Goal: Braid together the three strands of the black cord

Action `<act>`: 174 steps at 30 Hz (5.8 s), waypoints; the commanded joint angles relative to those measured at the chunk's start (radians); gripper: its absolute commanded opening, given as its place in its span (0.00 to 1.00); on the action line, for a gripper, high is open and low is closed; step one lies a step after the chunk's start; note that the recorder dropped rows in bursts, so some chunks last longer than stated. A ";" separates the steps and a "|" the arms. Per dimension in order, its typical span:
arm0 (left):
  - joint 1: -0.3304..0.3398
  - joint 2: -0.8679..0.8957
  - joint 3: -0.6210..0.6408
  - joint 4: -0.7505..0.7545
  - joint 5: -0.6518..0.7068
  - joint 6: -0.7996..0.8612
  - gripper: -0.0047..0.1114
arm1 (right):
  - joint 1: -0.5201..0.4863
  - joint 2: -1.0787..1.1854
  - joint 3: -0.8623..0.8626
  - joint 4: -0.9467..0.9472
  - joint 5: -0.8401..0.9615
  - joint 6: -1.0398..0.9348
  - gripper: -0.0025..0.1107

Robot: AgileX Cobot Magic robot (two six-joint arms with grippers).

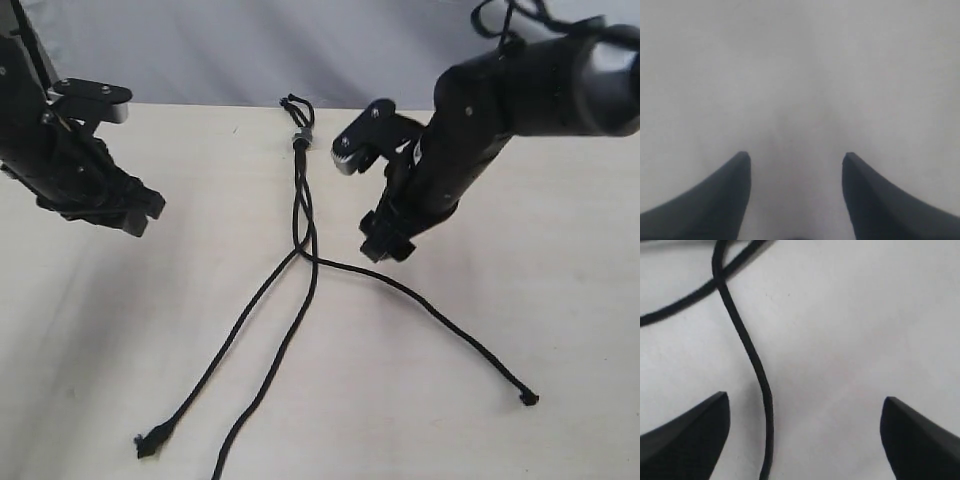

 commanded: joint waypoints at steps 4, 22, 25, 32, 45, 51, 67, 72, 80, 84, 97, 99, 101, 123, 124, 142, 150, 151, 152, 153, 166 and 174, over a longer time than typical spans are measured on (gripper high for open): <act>-0.275 -0.065 -0.004 -0.017 -0.018 0.004 0.50 | -0.008 -0.268 0.058 -0.021 0.013 0.003 0.70; -0.536 0.185 -0.004 0.051 -0.203 -0.020 0.50 | -0.176 -0.437 0.175 -0.026 -0.130 0.039 0.70; -0.536 0.228 -0.004 0.049 -0.207 -0.020 0.50 | -0.176 -0.437 0.175 -0.018 -0.130 0.039 0.70; -0.536 0.250 -0.006 0.015 -0.126 -0.039 0.04 | -0.176 -0.437 0.175 -0.007 -0.130 0.039 0.70; -0.504 0.112 -0.154 0.327 0.102 -0.005 0.04 | -0.176 -0.437 0.175 0.003 -0.130 0.039 0.70; -0.434 0.153 -0.154 0.463 0.041 0.011 0.04 | -0.176 -0.437 0.175 0.015 -0.130 0.039 0.70; -0.426 0.330 -0.154 0.332 0.063 0.011 0.04 | -0.176 -0.437 0.175 0.015 -0.130 0.039 0.70; -0.521 0.330 -0.154 0.243 0.178 0.034 0.04 | -0.176 -0.437 0.175 0.015 -0.130 0.039 0.70; -0.675 0.305 -0.157 0.289 0.202 0.101 0.04 | -0.176 -0.437 0.175 0.015 -0.130 0.039 0.70; -0.613 0.255 -0.157 0.302 0.153 0.043 0.04 | -0.176 -0.437 0.175 0.015 -0.130 0.039 0.70; -0.448 0.240 -0.096 0.232 0.054 0.043 0.04 | -0.176 -0.437 0.175 0.019 -0.130 0.039 0.70; -0.448 0.240 -0.087 0.232 0.043 0.043 0.04 | -0.176 -0.437 0.175 0.019 -0.130 0.039 0.70; -0.448 0.240 -0.085 0.232 0.041 0.043 0.05 | -0.176 -0.437 0.175 0.023 -0.130 0.039 0.70; -0.244 -0.062 -0.083 0.217 -0.025 -0.010 0.36 | -0.133 -0.399 0.175 0.257 -0.068 0.024 0.70; -0.216 -0.087 -0.076 0.202 -0.041 -0.010 0.29 | -0.113 -0.393 0.175 0.266 -0.062 0.018 0.70; -0.030 -0.269 0.078 0.171 -0.312 -0.010 0.04 | 0.391 0.019 0.088 0.293 -0.053 0.071 0.64; -0.030 -0.269 0.078 0.171 -0.308 -0.010 0.04 | 0.390 0.124 0.081 0.194 -0.055 0.222 0.38; -0.030 -0.269 0.078 0.171 -0.308 -0.010 0.04 | 0.390 0.136 0.081 0.194 -0.058 0.224 0.35; -0.030 -0.269 0.078 0.171 -0.308 -0.010 0.04 | 0.390 0.144 0.081 0.194 -0.058 0.224 0.33; -0.030 -0.269 0.078 0.171 -0.308 -0.010 0.04 | 0.390 0.153 0.081 0.194 -0.058 0.224 0.31; -0.030 -0.269 0.078 0.171 -0.308 -0.010 0.04 | 0.390 0.061 0.024 0.058 0.041 0.142 0.02; -0.030 -0.269 0.078 0.171 -0.304 -0.010 0.04 | 0.333 0.108 0.000 -0.422 0.044 0.144 0.02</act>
